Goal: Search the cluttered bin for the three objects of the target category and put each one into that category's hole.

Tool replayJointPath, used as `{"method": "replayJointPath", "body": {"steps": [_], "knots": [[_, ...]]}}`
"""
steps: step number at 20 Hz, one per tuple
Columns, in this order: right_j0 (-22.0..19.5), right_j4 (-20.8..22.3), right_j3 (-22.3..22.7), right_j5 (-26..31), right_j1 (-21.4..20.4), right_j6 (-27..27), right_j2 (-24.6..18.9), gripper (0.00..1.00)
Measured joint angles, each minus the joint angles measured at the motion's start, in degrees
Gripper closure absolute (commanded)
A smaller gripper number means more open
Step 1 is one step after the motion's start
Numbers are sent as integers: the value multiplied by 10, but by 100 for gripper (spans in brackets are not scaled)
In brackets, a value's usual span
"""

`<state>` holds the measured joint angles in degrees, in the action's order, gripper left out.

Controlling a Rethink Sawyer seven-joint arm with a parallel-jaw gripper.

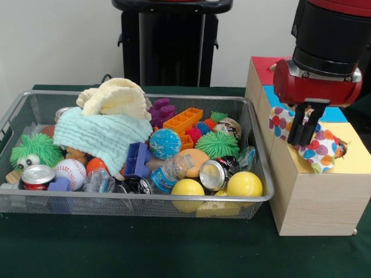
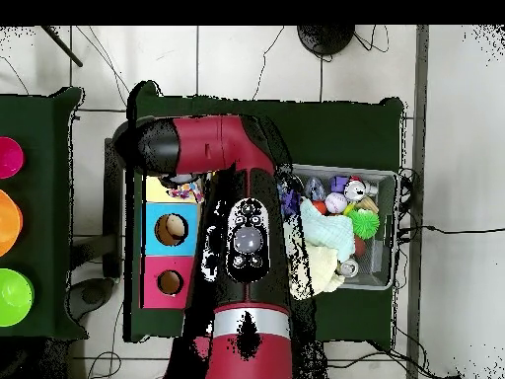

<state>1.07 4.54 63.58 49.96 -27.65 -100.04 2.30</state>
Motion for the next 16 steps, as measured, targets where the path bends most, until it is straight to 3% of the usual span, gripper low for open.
{"method": "replayJointPath", "body": {"steps": [16], "knots": [[12, 0, 46, -37, 1, 0, 0, 100]]}}
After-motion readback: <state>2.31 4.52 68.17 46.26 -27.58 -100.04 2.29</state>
